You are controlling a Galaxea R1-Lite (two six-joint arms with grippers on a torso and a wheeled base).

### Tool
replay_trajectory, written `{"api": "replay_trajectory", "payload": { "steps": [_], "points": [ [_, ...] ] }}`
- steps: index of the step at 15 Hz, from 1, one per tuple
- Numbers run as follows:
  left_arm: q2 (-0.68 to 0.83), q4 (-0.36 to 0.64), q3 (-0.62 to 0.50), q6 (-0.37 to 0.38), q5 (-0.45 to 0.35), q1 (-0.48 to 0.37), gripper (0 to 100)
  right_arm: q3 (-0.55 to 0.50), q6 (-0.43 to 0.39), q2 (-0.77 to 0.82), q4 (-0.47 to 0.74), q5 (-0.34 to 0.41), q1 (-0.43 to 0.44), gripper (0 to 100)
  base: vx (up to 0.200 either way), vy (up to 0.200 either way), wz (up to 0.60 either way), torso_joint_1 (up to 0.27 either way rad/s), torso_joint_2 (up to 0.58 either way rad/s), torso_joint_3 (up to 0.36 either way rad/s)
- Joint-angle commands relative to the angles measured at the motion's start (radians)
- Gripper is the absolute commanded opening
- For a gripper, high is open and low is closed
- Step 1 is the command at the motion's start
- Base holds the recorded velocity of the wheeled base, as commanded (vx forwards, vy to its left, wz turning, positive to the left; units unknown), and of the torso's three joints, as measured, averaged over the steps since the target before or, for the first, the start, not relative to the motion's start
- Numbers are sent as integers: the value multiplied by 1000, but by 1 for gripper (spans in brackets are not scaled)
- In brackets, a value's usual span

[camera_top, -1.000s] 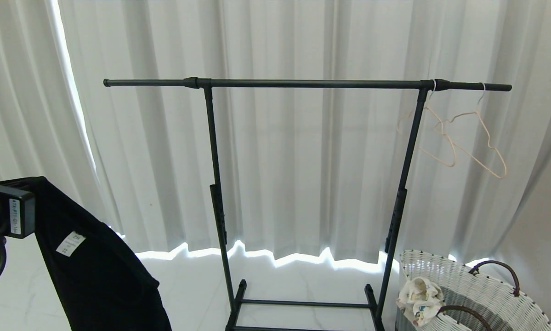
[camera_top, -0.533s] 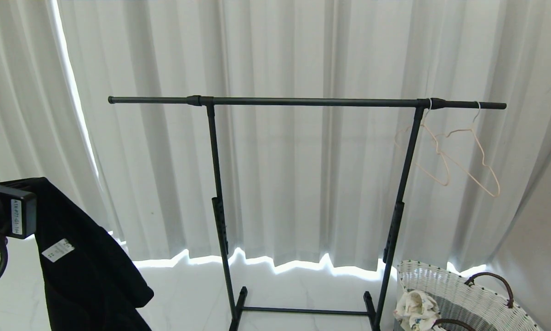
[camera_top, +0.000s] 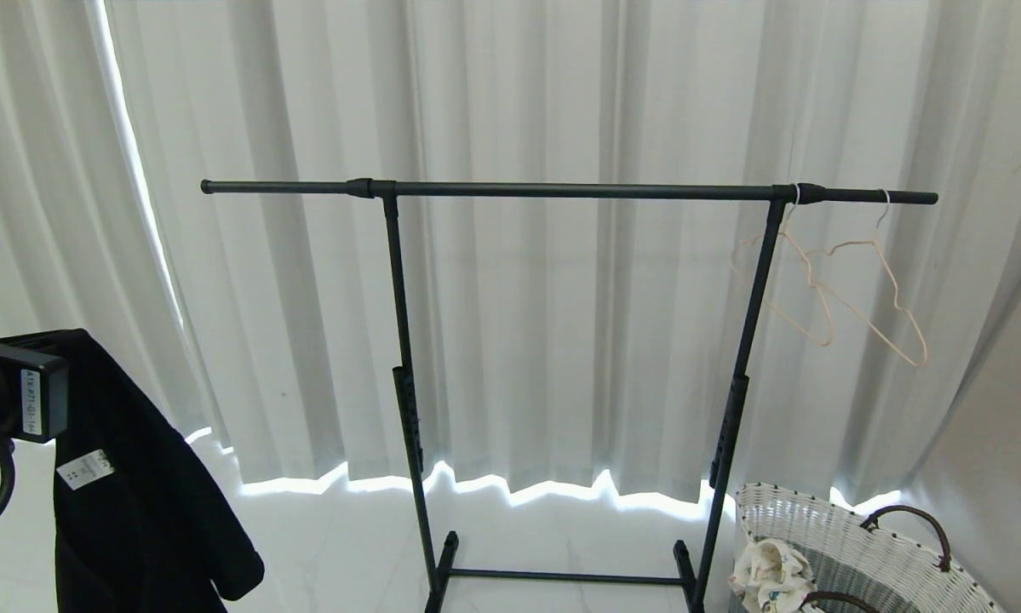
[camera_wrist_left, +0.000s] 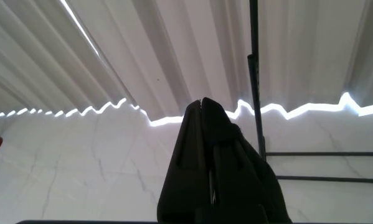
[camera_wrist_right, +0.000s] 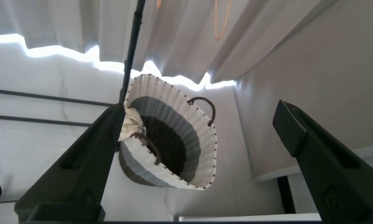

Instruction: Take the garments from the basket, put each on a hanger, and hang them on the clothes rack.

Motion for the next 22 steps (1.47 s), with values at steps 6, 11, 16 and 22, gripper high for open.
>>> {"api": "replay_trajectory", "payload": {
  "steps": [6, 11, 16, 22],
  "points": [
    [0, -1, 3, 0, 0, -1, 0, 12, -1, 2, -7, 1, -5, 100, 0, 0, 0, 0, 0, 0],
    [3, -1, 1, 0, -1, -27, 0, 14, -1, 5, -12, 6, -5, 100, 0, 0, 0, 7, -10, -9],
    [-3, 1, -2, 2, -3, -41, 0, 17, -1, 3, -12, 6, -5, 100, 0, 0, 0, 121, -266, -149],
    [-17, -1, -2, 2, -1, -89, 0, 60, -11, -30, -30, 6, -5, 100, 0, -167, 0, 14, -22, -8]
  ]
}}
